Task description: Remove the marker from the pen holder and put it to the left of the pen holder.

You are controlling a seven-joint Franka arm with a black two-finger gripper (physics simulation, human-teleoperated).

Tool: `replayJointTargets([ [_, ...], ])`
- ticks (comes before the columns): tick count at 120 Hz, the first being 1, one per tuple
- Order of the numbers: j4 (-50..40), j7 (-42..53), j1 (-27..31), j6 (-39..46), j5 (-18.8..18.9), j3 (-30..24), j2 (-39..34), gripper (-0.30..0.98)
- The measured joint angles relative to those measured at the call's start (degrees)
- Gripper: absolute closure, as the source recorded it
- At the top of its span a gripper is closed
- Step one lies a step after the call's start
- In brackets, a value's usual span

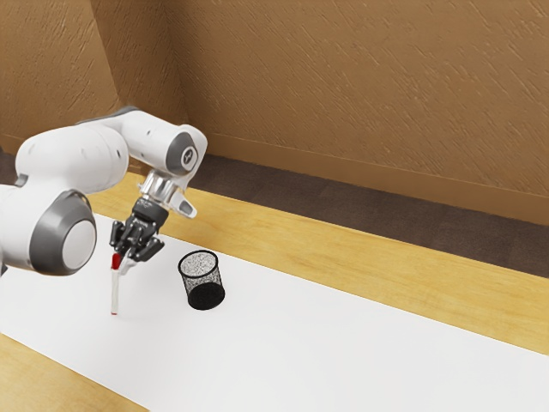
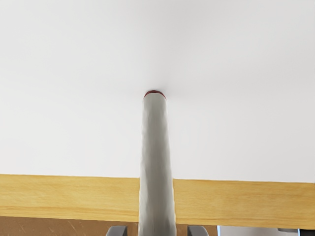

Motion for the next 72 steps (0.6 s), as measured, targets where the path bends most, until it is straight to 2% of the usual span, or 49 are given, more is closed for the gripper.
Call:
replayJointTargets([
  [12,0.00,-0.18,-0.03,0.01,-0.19,0.01,0.07,0.41],
  [22,0.00,-0.31,0.00,0.02,-0.27,0.01,0.08,0.28],
  [49,0.46,-0.10,0.07,0.00,-0.52,0.26,-2.41,0.10],
  [55,-0.34,0.07,0.10,0.07,-1.09,-0.43,-6.95,0.08],
  [66,-12.83,0.47,0.09,4.67,-2.44,-2.51,-25.44,0.05],
  [72,-16.96,0.68,0.15,7.69,-3.30,-3.36,-32.39,0.04],
])
